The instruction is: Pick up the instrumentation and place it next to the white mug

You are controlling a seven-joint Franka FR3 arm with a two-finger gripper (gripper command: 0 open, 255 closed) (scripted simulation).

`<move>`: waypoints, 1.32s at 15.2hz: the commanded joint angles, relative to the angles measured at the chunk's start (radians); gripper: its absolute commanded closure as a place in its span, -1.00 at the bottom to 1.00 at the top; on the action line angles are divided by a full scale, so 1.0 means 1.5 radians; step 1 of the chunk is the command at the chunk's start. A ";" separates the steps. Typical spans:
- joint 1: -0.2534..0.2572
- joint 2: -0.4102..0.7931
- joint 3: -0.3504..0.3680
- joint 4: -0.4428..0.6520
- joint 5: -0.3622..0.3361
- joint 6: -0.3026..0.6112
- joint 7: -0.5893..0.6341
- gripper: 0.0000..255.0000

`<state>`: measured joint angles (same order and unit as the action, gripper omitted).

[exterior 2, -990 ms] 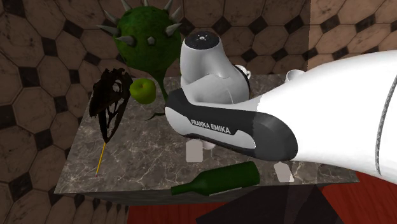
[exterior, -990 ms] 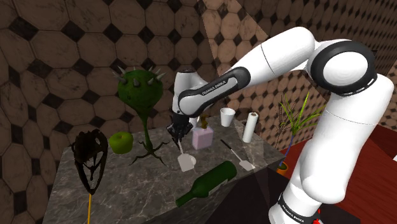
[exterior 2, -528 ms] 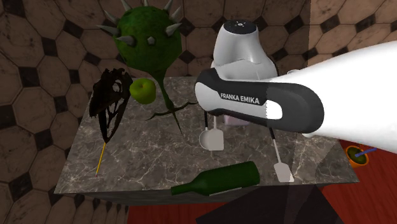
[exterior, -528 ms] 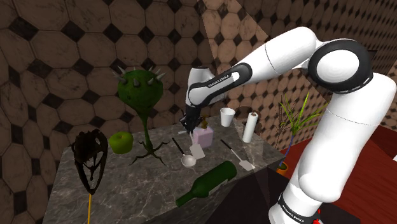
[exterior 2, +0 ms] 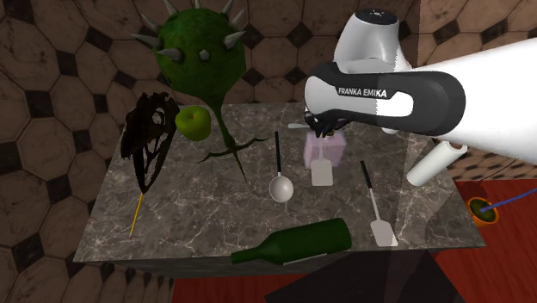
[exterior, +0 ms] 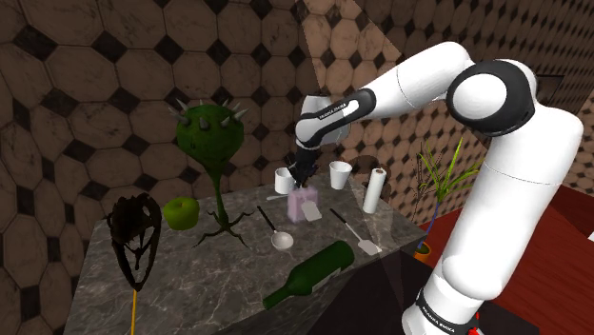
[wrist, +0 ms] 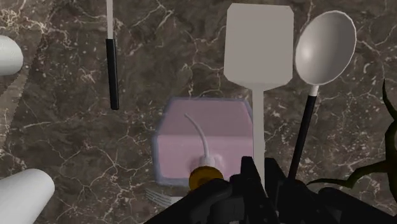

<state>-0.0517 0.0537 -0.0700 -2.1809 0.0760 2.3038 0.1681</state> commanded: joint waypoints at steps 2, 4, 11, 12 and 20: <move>-0.026 0.023 -0.022 0.024 0.009 -0.006 -0.054 1.00; -0.044 0.039 -0.035 0.046 0.015 -0.014 -0.088 1.00; -0.108 0.111 -0.073 0.145 0.040 -0.050 -0.199 1.00; -0.117 0.124 -0.077 0.162 0.045 -0.057 -0.214 1.00; -0.130 0.169 -0.077 0.159 0.061 -0.011 -0.241 1.00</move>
<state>-0.2462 0.2974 -0.1861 -1.9403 0.1648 2.2759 -0.1899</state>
